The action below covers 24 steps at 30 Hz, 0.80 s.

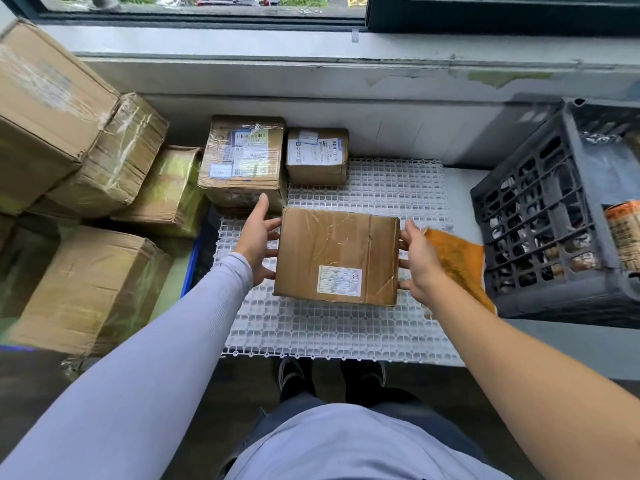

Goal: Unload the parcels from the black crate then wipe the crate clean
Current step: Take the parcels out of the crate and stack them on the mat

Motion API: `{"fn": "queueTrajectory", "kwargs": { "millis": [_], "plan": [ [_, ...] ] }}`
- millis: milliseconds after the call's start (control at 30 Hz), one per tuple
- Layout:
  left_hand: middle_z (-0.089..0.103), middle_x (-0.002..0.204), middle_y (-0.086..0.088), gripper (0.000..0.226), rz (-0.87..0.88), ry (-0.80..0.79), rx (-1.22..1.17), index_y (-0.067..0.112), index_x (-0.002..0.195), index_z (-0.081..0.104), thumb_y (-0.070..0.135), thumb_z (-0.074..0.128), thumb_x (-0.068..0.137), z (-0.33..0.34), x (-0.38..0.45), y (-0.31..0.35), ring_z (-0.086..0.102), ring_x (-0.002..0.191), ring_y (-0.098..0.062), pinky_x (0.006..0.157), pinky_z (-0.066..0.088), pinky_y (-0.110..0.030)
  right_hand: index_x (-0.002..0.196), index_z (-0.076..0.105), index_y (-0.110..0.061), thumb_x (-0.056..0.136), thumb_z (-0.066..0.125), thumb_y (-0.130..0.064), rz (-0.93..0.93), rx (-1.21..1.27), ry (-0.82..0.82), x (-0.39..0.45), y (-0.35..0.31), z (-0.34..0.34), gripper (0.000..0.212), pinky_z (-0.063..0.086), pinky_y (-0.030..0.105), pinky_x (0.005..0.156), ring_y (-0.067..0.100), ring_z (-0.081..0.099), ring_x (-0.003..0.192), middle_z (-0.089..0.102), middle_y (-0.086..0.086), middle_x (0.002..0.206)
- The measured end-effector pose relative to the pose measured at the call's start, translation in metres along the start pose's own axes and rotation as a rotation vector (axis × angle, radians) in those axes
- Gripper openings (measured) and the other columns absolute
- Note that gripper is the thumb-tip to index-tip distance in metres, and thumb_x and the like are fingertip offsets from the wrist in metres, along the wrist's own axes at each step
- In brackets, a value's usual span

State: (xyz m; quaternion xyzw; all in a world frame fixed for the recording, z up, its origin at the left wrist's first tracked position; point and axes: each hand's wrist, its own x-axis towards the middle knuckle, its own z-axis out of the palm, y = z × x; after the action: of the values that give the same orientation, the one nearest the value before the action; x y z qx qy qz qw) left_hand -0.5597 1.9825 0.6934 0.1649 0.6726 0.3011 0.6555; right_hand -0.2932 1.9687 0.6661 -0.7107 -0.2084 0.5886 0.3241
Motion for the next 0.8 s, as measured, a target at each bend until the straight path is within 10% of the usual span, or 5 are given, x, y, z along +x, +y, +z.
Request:
{"fn": "queueTrajectory", "kwargs": {
  "millis": [567, 800],
  "plan": [
    [0.066, 0.108, 0.000, 0.035, 0.137, -0.017, -0.016, 0.019, 0.094, 0.061, 0.054, 0.061, 0.096, 0.001, -0.022, -0.005, 0.062, 0.109, -0.024, 0.092, 0.043, -0.052, 0.114, 0.062, -0.016, 0.098, 0.064, -0.050, 0.010, 0.137, -0.004, -0.022, -0.007, -0.032, 0.037, 0.054, 0.056, 0.095, 0.026, 0.068, 0.107, 0.071, 0.004, 0.117],
    [0.068, 0.113, 0.002, 0.035, 0.149, 0.002, -0.013, 0.032, 0.130, 0.064, 0.047, 0.060, 0.099, -0.006, -0.020, -0.032, 0.065, 0.105, -0.025, 0.091, 0.050, -0.046, 0.135, 0.061, -0.035, 0.100, 0.067, -0.023, -0.102, 0.166, -0.078, -0.026, 0.008, -0.034, 0.037, 0.055, 0.040, 0.080, 0.020, 0.069, 0.090, 0.076, -0.004, 0.105]
  ]
}}
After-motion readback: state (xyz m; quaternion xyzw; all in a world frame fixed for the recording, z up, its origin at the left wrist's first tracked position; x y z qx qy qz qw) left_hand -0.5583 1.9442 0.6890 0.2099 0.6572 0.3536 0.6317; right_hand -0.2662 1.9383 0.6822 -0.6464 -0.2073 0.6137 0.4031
